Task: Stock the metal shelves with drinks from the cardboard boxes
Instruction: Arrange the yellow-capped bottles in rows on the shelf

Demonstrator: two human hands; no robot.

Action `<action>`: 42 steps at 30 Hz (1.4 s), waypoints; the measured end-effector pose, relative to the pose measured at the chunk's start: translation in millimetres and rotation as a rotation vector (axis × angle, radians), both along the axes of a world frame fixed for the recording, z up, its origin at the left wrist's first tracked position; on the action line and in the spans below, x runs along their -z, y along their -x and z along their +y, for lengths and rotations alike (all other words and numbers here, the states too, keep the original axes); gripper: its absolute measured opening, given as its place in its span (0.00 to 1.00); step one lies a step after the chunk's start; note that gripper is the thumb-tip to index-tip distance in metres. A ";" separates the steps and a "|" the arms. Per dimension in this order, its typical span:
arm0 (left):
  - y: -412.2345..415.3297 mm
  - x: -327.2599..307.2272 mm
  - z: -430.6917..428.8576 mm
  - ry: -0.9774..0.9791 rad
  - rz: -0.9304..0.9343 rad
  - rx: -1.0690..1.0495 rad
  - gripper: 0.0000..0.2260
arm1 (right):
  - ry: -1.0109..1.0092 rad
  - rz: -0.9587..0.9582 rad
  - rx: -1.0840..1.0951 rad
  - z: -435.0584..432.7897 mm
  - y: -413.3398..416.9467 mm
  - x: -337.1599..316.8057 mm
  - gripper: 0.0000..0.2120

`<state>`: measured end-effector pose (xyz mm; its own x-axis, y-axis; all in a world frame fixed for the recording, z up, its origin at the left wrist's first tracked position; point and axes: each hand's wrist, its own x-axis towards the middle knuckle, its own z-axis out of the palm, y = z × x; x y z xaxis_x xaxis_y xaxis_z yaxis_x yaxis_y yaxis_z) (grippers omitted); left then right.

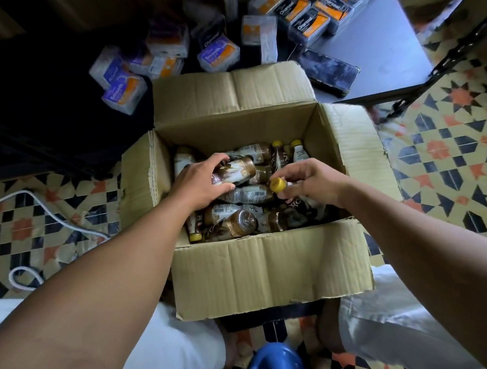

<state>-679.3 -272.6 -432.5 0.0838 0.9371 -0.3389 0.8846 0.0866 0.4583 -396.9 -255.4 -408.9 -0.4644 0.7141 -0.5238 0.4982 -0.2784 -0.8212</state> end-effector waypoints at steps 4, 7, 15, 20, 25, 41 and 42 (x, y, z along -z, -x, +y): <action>-2.0 -3.6 6.3 0.015 -0.016 -0.041 0.26 | -0.001 0.039 0.107 -0.8 -5.5 1.8 0.14; -2.5 -10.7 6.9 0.076 -0.059 -0.067 0.25 | -0.035 0.087 0.192 -2.0 -9.2 -1.6 0.14; 3.9 -62.0 5.9 -0.071 -0.151 -0.093 0.20 | -0.188 0.210 0.377 -6.2 5.3 -46.7 0.15; 7.1 -110.9 -2.6 -0.163 -0.234 -0.126 0.20 | -0.294 0.224 0.390 -7.4 15.9 -85.0 0.15; 9.2 -154.8 -19.0 -0.482 -0.341 -0.257 0.19 | -0.403 0.213 0.391 -12.0 20.4 -122.4 0.13; 20.3 -304.9 -38.1 -0.929 -0.400 -0.161 0.13 | -0.830 0.356 0.363 3.3 54.5 -270.0 0.14; 21.4 -317.9 -37.1 -0.952 -0.397 -0.145 0.13 | -0.867 0.357 0.356 6.2 57.1 -280.8 0.13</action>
<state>-700.8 -309.7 -114.6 -0.1069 0.8124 0.5733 0.6653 -0.3700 0.6484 -454.0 -249.2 -128.1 -0.1777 0.9112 0.3718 0.1868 0.4022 -0.8963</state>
